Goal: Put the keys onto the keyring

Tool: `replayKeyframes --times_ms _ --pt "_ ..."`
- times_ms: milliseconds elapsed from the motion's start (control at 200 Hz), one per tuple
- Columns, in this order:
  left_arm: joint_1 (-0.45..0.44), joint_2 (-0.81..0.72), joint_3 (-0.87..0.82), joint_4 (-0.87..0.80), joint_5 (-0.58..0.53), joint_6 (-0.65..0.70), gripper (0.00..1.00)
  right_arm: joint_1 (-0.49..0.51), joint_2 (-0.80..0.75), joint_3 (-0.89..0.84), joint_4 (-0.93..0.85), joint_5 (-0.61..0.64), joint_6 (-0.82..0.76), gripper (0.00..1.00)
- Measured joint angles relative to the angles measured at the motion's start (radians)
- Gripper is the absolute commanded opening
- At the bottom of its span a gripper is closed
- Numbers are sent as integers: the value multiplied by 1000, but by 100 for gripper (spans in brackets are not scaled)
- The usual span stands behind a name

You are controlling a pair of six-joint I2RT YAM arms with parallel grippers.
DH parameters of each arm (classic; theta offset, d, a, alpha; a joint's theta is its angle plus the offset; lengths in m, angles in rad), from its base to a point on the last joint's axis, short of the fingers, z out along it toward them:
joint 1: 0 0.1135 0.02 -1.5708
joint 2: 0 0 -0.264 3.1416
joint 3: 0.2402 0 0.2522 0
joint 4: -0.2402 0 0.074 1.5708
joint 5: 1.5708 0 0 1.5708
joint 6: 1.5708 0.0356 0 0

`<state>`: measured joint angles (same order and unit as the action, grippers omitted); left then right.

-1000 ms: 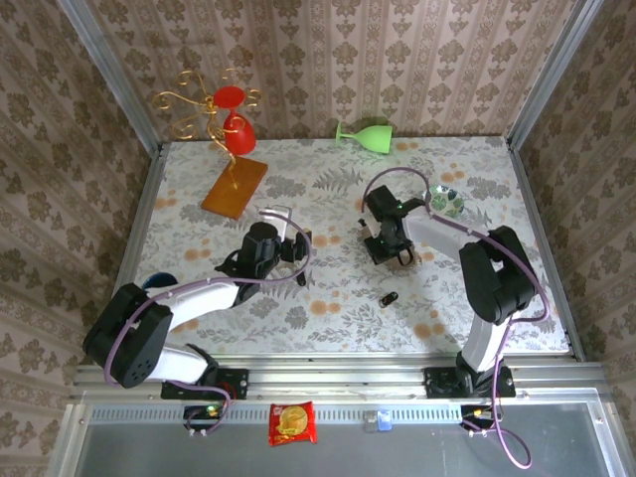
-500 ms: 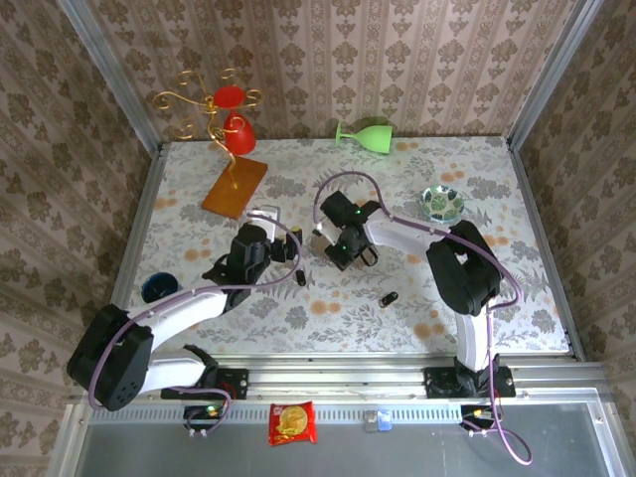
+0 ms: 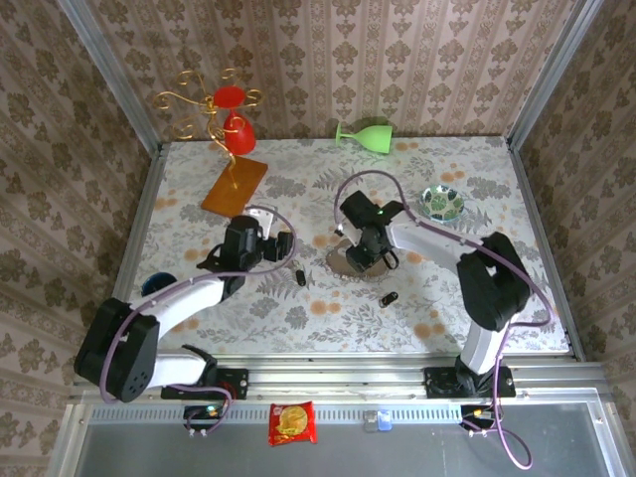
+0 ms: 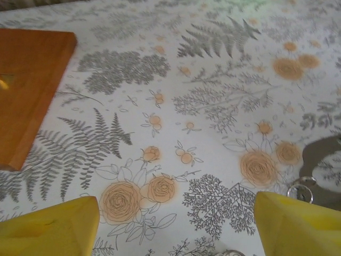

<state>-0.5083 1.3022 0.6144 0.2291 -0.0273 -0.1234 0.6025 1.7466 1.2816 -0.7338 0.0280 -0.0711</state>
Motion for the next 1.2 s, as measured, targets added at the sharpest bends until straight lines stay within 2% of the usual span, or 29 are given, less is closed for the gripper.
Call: replayKeyframes --times_ms 90,250,400,580,715,870,1115,1195 --pt "32 47 70 -64 111 93 76 -24 -84 -32 44 -35 84 43" --pt "31 139 178 -145 299 312 74 -117 -223 -169 163 -126 241 42" --pt "32 284 315 -254 471 601 69 -199 -322 -294 237 -169 338 42" --pt "31 452 515 -430 621 951 58 -210 -433 -352 267 -184 371 42" --pt "25 573 683 -564 663 1151 54 -212 -489 -377 287 -187 383 42" --pt "-5 690 842 -745 655 1346 49 -215 -500 -395 289 -187 386 42" --pt "-40 793 938 -893 619 1513 45 -219 -527 -418 287 -187 386 42" --pt "-40 810 968 -933 608 1545 41 -219 -544 -426 285 -187 385 42"
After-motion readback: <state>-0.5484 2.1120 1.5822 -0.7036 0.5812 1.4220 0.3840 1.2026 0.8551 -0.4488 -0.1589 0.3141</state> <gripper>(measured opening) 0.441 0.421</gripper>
